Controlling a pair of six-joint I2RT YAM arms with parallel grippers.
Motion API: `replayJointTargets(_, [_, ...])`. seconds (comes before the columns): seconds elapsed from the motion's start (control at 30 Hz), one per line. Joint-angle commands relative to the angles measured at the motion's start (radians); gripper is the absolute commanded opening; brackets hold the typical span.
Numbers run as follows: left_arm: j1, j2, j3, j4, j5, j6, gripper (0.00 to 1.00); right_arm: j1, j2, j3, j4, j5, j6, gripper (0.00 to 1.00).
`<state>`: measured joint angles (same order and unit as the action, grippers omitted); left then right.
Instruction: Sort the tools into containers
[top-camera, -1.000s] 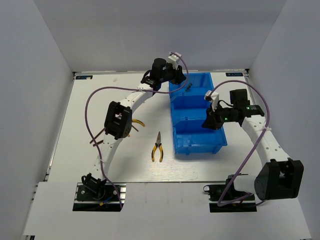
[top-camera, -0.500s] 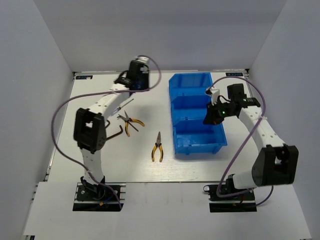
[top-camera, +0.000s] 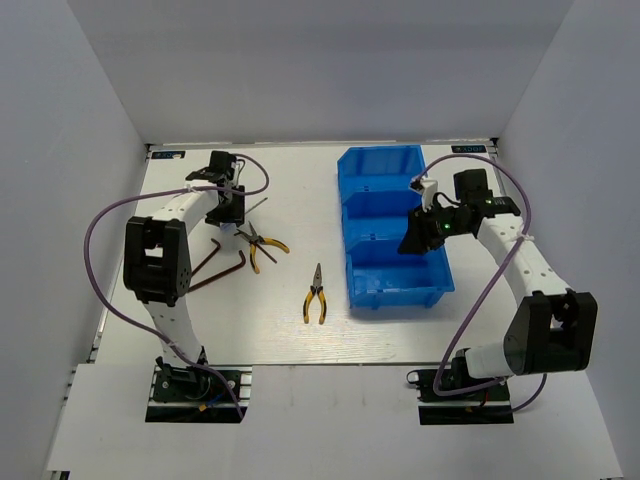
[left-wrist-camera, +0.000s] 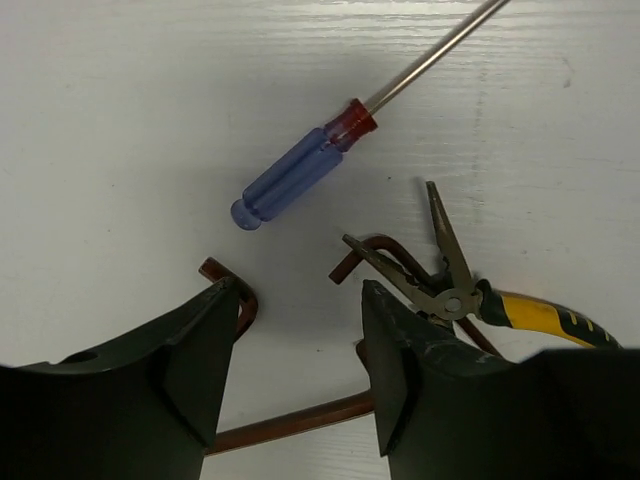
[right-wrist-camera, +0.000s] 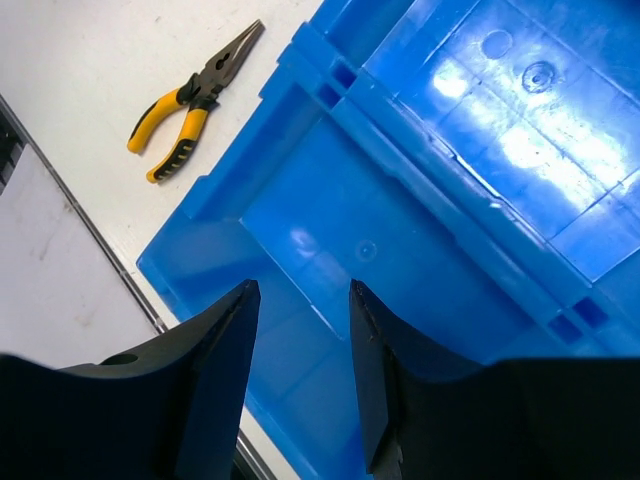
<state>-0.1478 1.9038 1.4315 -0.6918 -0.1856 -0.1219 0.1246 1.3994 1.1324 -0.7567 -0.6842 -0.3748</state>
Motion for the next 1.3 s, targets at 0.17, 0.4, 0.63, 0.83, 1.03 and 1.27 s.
replayJointTargets(0.17, [0.019, 0.01, 0.044, 0.06, 0.09, 0.146, 0.64, -0.003, -0.069, -0.052, -0.018, -0.034, -0.015, 0.48])
replayJointTargets(0.4, [0.028, 0.126, 0.138, 0.04, 0.11, 0.186, 0.66, -0.003, -0.076, -0.033, -0.072, -0.02, -0.035, 0.48])
replayJointTargets(0.63, [0.028, 0.189, 0.149, 0.063, 0.129, 0.196, 0.63, -0.003, -0.076, -0.016, -0.15, 0.006, -0.096, 0.48])
replayJointTargets(0.83, [0.028, 0.189, 0.138, 0.081, 0.138, 0.206, 0.16, -0.003, -0.068, -0.017, -0.128, 0.0, -0.07, 0.48])
replayJointTargets(1.03, [-0.009, 0.179, 0.289, 0.083, 0.268, 0.107, 0.0, -0.003, -0.054, -0.011, -0.139, 0.002, -0.095, 0.46])
replayJointTargets(1.27, [-0.146, 0.15, 0.403, 0.464, 0.691, -0.091, 0.0, -0.003, -0.031, 0.007, -0.158, -0.037, -0.148, 0.17])
